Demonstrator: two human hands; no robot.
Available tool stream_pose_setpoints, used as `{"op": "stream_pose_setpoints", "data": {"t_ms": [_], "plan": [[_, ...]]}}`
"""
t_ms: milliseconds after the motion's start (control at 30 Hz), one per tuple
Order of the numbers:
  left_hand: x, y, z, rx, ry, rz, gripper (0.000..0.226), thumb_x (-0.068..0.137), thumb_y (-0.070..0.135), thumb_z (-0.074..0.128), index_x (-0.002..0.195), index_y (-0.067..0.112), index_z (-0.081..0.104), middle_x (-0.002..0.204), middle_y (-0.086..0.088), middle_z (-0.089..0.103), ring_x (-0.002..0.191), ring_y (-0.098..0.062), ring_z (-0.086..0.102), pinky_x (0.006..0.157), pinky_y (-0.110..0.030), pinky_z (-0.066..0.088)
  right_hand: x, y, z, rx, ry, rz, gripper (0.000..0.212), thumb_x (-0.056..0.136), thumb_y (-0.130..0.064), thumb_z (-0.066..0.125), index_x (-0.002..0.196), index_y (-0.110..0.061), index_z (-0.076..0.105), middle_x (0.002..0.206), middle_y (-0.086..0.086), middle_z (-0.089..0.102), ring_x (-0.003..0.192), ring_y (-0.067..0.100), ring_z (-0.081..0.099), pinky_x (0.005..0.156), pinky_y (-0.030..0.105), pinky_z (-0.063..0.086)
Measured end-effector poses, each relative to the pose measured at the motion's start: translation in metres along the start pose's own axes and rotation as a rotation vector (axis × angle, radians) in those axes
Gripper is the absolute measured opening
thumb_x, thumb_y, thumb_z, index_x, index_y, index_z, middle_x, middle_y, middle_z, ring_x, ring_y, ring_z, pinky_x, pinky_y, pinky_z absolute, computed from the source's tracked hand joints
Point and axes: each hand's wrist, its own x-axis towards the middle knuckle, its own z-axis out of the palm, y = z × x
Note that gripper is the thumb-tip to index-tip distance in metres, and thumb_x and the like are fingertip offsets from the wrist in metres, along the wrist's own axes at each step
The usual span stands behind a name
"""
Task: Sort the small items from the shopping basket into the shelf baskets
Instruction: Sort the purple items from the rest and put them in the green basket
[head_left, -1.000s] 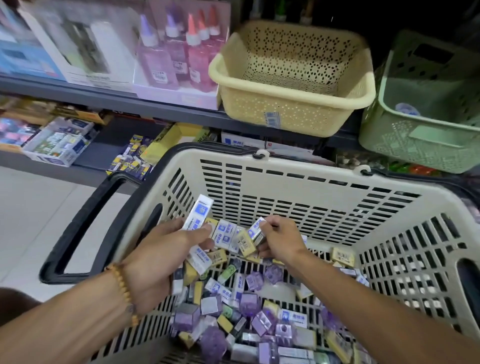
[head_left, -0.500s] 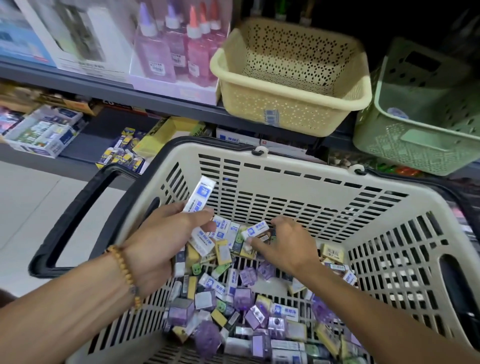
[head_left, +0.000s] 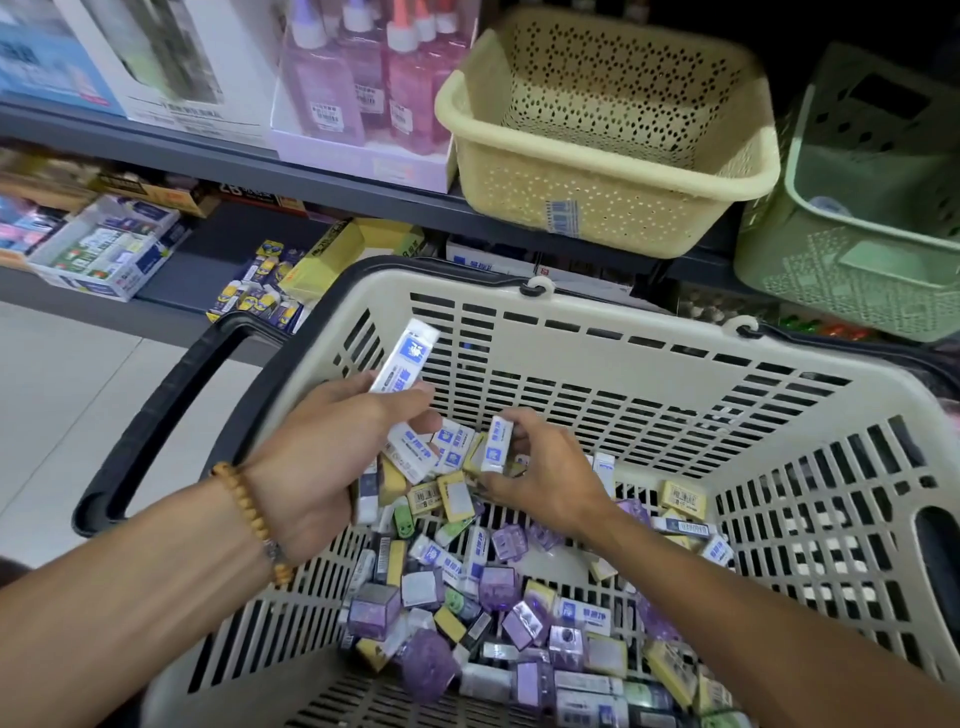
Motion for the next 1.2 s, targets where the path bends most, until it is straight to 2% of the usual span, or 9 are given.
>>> {"op": "stream_pose_setpoints", "data": {"t_ms": [167,333,433,500,667,800,1000,1067,1200], "plan": [[0.000,0.001,0.001,-0.006,-0.015,0.014,0.006,0.089,0.022,0.068,0.087,0.018,0.064,0.094,-0.012,0.075,0.074,-0.023,0.061,0.057,-0.029,0.044,-0.012,0.016,-0.015,-0.237,0.045,0.036,0.057,0.072,-0.047,0.080,0.119,-0.027,0.057,0.105,-0.010,0.056,0.103,0.012,0.052,0.092,0.034,0.048],[0.001,0.002,0.004,-0.028,-0.008,0.025,0.005,0.088,0.019,0.068,0.089,0.017,0.064,0.090,-0.012,0.076,0.059,-0.015,0.066,0.043,-0.024,0.048,-0.006,0.008,-0.005,-0.214,0.019,0.004,0.072,0.074,-0.055,0.077,0.136,-0.028,0.051,0.106,-0.006,0.065,0.101,0.017,0.058,0.086,0.036,0.050],[0.002,0.003,0.004,-0.019,-0.010,0.044,0.005,0.088,0.021,0.068,0.089,0.018,0.064,0.090,-0.011,0.076,0.056,-0.013,0.066,0.044,-0.025,0.048,-0.010,0.013,-0.005,-0.348,-0.039,-0.017,0.086,0.073,-0.060,0.075,0.144,-0.029,0.039,0.123,-0.003,0.060,0.117,0.022,0.050,0.094,0.038,0.045],[0.003,0.003,0.004,-0.010,-0.016,0.051,0.005,0.088,0.022,0.068,0.090,0.019,0.065,0.091,-0.010,0.076,0.059,-0.014,0.065,0.049,-0.026,0.048,-0.016,0.017,-0.009,-0.281,-0.079,0.008,0.083,0.074,-0.048,0.079,0.142,-0.026,0.037,0.131,-0.004,0.054,0.123,0.018,0.046,0.101,0.037,0.043],[0.004,0.004,0.006,-0.002,-0.023,0.051,0.008,0.089,0.022,0.068,0.096,0.018,0.066,0.095,-0.012,0.075,0.058,-0.014,0.064,0.048,-0.025,0.049,-0.016,0.019,-0.030,-0.208,-0.130,0.046,0.017,0.091,-0.010,0.064,0.102,-0.022,0.062,0.105,-0.001,0.058,0.098,0.016,0.057,0.087,0.038,0.053],[0.004,0.005,0.005,-0.012,-0.021,0.054,0.011,0.090,0.022,0.066,0.099,0.017,0.066,0.097,-0.013,0.075,0.058,-0.015,0.064,0.046,-0.024,0.050,-0.016,0.014,-0.055,0.220,-0.274,0.213,0.024,0.092,0.004,0.056,0.093,-0.018,0.066,0.082,0.003,0.060,0.072,0.015,0.057,0.059,0.022,0.050],[0.004,0.006,0.007,-0.032,-0.010,0.051,0.010,0.090,0.021,0.066,0.099,0.016,0.065,0.097,-0.013,0.075,0.055,-0.013,0.063,0.042,-0.022,0.048,-0.006,0.009,-0.045,0.319,-0.091,0.322,0.027,0.094,0.007,0.052,0.118,0.001,0.062,0.095,0.013,0.068,0.072,0.016,0.068,0.067,0.025,0.058],[0.004,0.006,0.008,-0.025,-0.016,0.055,0.011,0.090,0.022,0.067,0.100,0.016,0.065,0.097,-0.013,0.075,0.059,-0.015,0.064,0.044,-0.022,0.049,-0.009,0.014,-0.036,0.185,-0.024,0.290,0.029,0.096,-0.002,0.053,0.125,-0.001,0.059,0.099,0.010,0.068,0.082,0.020,0.069,0.075,0.032,0.059],[0.004,0.005,0.008,-0.002,-0.018,0.070,0.013,0.089,0.023,0.067,0.101,0.016,0.066,0.097,-0.012,0.075,0.067,-0.018,0.065,0.049,-0.024,0.051,-0.020,0.022,-0.036,-0.260,-0.054,0.105,0.056,0.086,-0.043,0.070,0.134,-0.022,0.052,0.115,-0.009,0.052,0.100,0.010,0.055,0.086,0.026,0.046]]}}
